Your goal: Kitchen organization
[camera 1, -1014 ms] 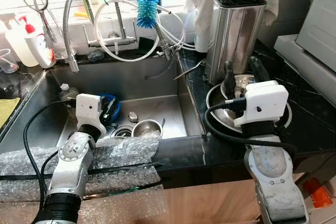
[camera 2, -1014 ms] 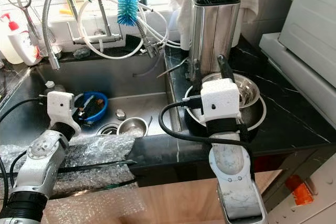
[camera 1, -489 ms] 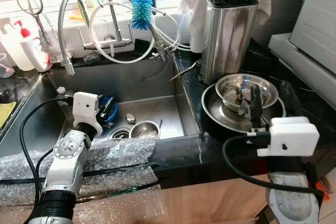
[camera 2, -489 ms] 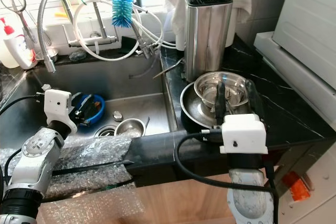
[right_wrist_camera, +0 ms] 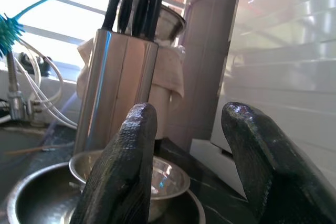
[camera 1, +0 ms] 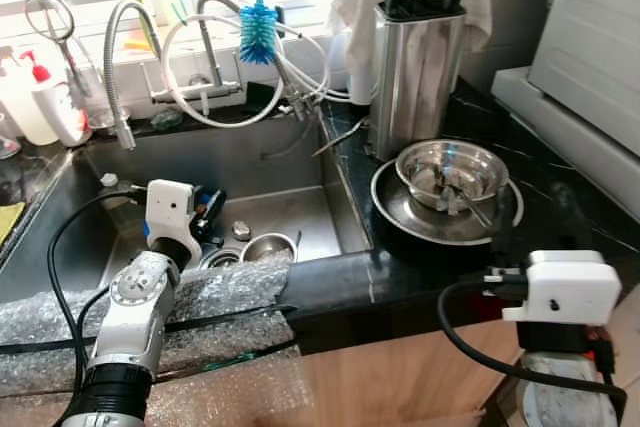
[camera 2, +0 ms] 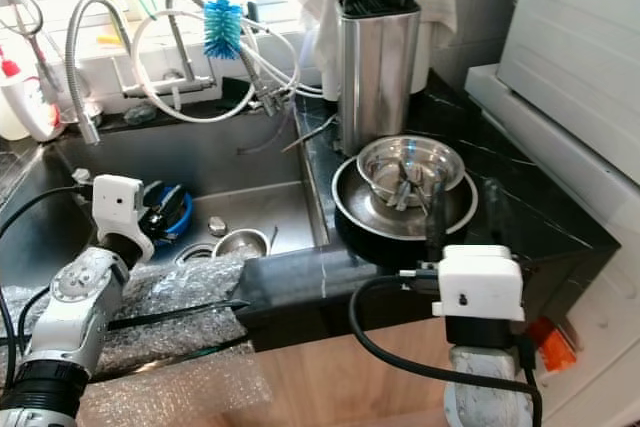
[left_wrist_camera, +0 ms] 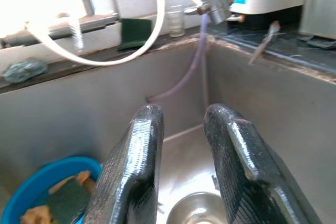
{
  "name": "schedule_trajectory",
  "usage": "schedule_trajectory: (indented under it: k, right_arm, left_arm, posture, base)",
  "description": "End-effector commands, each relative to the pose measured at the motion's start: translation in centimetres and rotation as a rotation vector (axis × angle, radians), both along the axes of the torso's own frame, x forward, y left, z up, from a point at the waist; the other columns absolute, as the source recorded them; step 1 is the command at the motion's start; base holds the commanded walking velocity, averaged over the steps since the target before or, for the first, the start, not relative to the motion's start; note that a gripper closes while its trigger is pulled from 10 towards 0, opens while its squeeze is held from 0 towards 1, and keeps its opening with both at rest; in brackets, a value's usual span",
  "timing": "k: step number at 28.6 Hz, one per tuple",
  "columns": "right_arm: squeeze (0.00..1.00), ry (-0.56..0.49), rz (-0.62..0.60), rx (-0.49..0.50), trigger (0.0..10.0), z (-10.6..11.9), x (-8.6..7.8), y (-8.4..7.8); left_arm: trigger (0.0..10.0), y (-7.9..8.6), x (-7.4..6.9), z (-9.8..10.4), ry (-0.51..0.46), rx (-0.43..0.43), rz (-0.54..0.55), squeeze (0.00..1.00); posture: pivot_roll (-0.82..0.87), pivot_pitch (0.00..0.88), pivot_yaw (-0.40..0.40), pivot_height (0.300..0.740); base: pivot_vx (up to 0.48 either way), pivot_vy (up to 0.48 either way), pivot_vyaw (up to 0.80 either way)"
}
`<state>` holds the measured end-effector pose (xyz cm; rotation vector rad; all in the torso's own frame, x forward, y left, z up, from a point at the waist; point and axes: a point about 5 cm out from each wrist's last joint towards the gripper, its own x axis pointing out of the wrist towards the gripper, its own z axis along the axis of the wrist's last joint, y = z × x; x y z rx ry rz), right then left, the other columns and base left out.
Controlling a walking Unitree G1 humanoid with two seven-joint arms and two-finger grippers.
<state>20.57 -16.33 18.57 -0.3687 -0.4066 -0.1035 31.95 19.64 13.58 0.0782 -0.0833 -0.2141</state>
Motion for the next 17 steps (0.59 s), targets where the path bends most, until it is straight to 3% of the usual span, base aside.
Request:
schedule_trajectory:
  k: [1, 17]
  right_arm:
    - [0.0, 0.001, 0.039, 0.005, 10.0, 0.0, 0.3, 0.5]
    - [0.0, 0.058, 0.142, 0.006, 10.0, -1.7, 0.9, 1.0]
  left_arm:
    - [10.0, -0.1, 0.2, 0.2, -0.011, 0.009, 0.001, 0.0]
    - [10.0, -0.5, 0.3, 0.2, -0.01, -0.003, 0.0, 0.0]
  posture:
    - [-0.17, 0.0, 0.105, 0.74]
    - [-0.17, 0.0, 0.106, 0.74]
  base:
    - [0.0, 0.0, 0.0]
    - [0.0, 0.0, 0.0]
